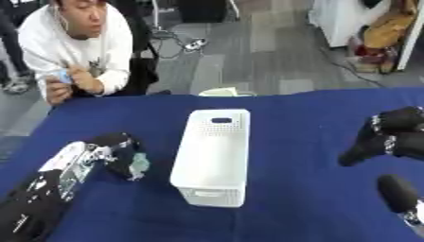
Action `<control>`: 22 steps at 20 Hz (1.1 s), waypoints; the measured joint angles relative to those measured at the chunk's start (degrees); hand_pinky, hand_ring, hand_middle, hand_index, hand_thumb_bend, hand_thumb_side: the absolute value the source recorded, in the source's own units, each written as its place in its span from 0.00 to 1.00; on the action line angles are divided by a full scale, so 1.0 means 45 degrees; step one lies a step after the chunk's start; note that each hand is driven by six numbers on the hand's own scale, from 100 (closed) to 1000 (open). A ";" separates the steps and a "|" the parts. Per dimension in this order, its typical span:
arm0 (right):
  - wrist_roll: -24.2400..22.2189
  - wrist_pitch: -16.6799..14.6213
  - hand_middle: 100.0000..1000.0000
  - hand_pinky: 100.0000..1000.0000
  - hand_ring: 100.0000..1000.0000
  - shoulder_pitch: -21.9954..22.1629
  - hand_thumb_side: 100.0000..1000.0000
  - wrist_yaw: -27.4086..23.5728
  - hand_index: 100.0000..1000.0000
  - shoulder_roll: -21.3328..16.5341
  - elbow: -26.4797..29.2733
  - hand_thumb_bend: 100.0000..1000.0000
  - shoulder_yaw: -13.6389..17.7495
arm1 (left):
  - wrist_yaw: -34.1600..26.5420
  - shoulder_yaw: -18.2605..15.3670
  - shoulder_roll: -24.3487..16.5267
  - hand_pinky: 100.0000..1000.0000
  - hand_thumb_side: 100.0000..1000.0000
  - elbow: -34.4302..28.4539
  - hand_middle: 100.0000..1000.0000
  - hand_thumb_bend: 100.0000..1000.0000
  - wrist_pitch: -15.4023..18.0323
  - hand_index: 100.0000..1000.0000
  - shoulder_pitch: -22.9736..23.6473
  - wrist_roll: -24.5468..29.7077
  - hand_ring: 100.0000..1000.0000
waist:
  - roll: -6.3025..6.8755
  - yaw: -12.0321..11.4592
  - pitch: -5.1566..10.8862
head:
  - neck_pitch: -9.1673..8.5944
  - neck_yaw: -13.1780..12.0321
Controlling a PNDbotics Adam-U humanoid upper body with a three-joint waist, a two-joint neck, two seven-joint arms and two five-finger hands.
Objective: Pick up objects on the table and place them in the box.
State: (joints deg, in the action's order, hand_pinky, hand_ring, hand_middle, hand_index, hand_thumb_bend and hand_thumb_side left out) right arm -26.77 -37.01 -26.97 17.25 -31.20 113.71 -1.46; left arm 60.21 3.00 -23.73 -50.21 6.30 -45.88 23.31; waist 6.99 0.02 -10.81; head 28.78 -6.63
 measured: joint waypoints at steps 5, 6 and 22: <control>-0.0001 0.0001 0.37 0.02 0.37 0.0000 1.00 -0.0001 0.59 0.0000 0.0000 0.00 0.0000 | 0.0003 0.0000 0.0000 0.09 0.37 0.0013 0.57 0.44 -0.0045 0.66 0.0000 -0.0235 0.35 | 0.0000 -0.0015 0.0000 | 0.0021 -0.0048; -0.0001 0.0001 0.37 0.02 0.37 0.0000 1.00 -0.0002 0.59 0.0000 0.0000 0.00 0.0000 | -0.0006 0.0000 0.0000 0.02 0.40 0.0033 0.51 0.35 -0.0036 0.60 0.0000 -0.0302 0.29 | 0.0000 -0.0015 0.0000 | 0.0038 -0.0060; 0.0003 -0.0003 0.37 0.02 0.36 0.0000 1.00 -0.0002 0.59 0.0000 0.0000 0.00 0.0000 | 0.0001 0.0214 -0.0007 0.00 0.52 0.0389 0.14 0.15 0.0268 0.40 -0.0058 -0.0802 0.00 | 0.0000 -0.0012 0.0001 | 0.0149 -0.0104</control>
State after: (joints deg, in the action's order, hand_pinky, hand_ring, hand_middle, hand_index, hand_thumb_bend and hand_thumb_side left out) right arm -26.76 -37.03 -26.97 17.25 -31.20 113.71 -1.46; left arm 60.21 3.97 -23.77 -48.46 7.50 -46.14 19.70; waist 6.99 -0.03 -10.81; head 29.45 -7.10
